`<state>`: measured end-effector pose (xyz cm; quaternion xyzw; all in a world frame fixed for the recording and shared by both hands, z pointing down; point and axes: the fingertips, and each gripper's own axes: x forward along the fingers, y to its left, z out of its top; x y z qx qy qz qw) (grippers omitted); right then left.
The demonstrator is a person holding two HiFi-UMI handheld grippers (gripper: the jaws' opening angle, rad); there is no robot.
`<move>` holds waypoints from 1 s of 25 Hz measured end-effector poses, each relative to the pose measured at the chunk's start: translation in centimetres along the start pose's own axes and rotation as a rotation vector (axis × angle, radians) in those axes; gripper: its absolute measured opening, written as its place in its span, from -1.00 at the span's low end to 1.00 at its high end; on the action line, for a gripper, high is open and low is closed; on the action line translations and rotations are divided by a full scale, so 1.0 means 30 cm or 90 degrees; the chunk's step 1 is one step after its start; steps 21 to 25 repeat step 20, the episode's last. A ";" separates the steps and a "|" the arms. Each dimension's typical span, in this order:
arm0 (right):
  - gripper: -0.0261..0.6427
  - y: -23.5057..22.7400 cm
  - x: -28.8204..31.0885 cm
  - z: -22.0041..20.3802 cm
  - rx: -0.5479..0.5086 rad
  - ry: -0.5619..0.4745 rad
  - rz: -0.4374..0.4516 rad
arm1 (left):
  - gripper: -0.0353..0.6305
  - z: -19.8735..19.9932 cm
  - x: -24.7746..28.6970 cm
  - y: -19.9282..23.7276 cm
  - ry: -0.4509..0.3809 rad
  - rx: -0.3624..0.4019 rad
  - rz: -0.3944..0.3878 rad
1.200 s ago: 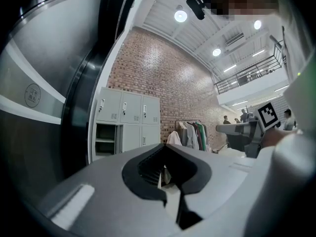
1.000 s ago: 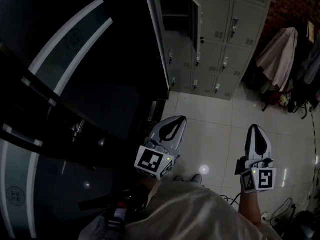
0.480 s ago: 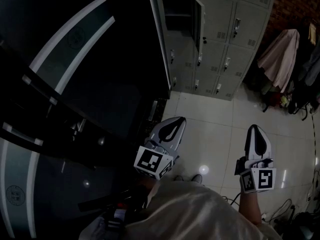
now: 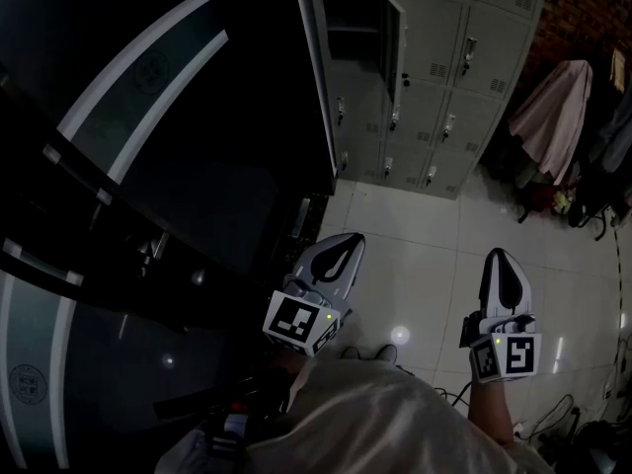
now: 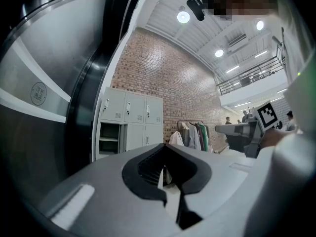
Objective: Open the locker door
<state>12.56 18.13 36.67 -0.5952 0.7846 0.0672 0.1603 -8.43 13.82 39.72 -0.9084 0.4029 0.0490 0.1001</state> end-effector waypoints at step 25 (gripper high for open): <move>-0.92 -0.070 0.048 -0.052 0.008 0.016 0.016 | -0.71 -0.045 0.069 0.028 0.009 0.005 0.042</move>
